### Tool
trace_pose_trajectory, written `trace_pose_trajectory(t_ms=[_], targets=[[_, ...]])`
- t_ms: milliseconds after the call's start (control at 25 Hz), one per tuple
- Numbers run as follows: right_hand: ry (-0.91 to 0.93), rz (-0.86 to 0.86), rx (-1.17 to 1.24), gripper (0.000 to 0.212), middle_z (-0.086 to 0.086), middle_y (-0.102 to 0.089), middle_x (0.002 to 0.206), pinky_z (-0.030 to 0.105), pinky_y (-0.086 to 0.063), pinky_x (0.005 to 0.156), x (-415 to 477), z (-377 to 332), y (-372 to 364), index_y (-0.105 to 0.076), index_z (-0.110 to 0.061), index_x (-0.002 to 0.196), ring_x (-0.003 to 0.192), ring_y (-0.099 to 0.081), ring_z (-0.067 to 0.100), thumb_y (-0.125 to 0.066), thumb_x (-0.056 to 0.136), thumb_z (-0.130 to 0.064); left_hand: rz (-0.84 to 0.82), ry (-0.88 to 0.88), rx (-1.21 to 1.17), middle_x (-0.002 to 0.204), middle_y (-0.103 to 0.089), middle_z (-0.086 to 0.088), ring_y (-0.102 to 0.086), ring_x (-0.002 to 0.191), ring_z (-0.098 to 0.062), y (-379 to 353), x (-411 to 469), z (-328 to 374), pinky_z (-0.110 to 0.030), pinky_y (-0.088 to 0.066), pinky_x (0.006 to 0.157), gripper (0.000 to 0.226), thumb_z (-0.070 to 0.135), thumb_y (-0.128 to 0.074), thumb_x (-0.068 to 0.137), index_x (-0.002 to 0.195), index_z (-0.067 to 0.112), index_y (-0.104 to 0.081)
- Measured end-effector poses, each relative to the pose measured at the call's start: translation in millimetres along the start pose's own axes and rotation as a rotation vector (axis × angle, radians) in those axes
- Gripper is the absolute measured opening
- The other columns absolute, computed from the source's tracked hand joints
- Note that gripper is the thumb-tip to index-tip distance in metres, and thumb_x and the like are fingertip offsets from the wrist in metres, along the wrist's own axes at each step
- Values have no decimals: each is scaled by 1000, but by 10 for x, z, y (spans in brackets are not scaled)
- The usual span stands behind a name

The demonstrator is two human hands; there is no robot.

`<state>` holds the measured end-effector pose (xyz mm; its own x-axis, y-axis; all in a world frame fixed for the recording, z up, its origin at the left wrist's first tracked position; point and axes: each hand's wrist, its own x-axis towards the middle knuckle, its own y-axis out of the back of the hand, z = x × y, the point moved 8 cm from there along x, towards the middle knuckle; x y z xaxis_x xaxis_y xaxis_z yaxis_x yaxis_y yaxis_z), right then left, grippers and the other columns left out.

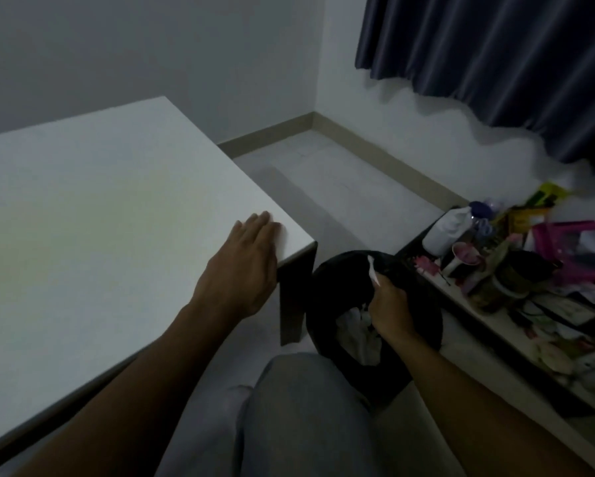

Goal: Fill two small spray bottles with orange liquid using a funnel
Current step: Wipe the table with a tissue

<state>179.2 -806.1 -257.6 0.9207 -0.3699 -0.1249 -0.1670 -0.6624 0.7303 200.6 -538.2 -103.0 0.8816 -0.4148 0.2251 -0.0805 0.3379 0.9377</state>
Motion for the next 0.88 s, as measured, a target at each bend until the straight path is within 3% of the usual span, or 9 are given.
trace_pose_trajectory(t_ms=[80,160,280,360,400,440,520,640,880], targets=[[-134,-92,-235,39,20,-58,135,42,-49,101,101,309,-298,-46,-9,140,117,-59,37,-43,101,-9,-5,5,-4,157,-27,-8,-19,146,-21,-35,9,-17,-38,-13,120,53,34,-24,99,147,12,-31],[-143,-256,-404,37,18,-57,134,34,-48,95,92,486,-596,-47,-4,137,121,-55,40,-38,104,-18,-2,10,0,157,-27,-8,-19,146,-20,-59,22,-26,-37,-13,120,52,33,-26,99,147,12,-30],[-148,-535,-469,86,14,-43,151,16,-31,79,-19,614,-1056,-42,-4,144,138,-41,37,-17,92,-68,1,0,15,156,-28,-8,-20,145,-21,-102,24,-33,-34,-11,119,53,33,-27,98,146,12,-31],[-207,-689,-277,86,17,-51,143,31,-32,84,11,821,-1335,-54,-9,135,130,-49,34,-34,85,-76,-1,1,10,156,-29,-9,-21,145,-21,-120,20,-39,-33,-11,119,52,32,-28,98,146,12,-31],[-219,-728,-548,66,15,-59,130,36,-40,82,75,918,-1410,-61,-10,122,114,-58,31,-52,88,-66,-5,2,2,156,-29,-9,-21,145,-21,-122,21,-38,-33,-11,119,52,32,-28,98,146,12,-32],[-76,-662,-706,48,14,-63,120,41,-48,76,77,756,-1282,-64,-10,113,101,-61,31,-64,88,-50,-5,4,-9,156,-29,-9,-21,145,-21,-116,21,-28,-33,-11,119,51,32,-28,99,146,12,-32],[-263,-381,-171,35,20,-63,126,46,-54,83,30,487,-875,-64,-6,123,109,-62,36,-60,94,-27,3,5,-50,155,-31,-8,-23,144,-21,-100,40,-21,-32,-11,119,47,29,-30,100,144,12,-35],[-172,-126,64,38,16,-59,137,35,-46,105,-50,-7,-191,-61,-9,133,125,-56,34,-50,97,-6,0,42,-182,153,-36,-4,-30,141,-19,24,37,-52,-29,-16,117,43,24,-38,100,141,15,-42],[297,73,329,42,6,-67,127,33,-48,107,-438,-1590,402,-67,-10,124,120,-60,18,-41,94,3,49,219,-281,145,-47,1,-43,131,-18,454,-485,-352,-25,-32,106,39,24,-46,97,136,21,-49]])
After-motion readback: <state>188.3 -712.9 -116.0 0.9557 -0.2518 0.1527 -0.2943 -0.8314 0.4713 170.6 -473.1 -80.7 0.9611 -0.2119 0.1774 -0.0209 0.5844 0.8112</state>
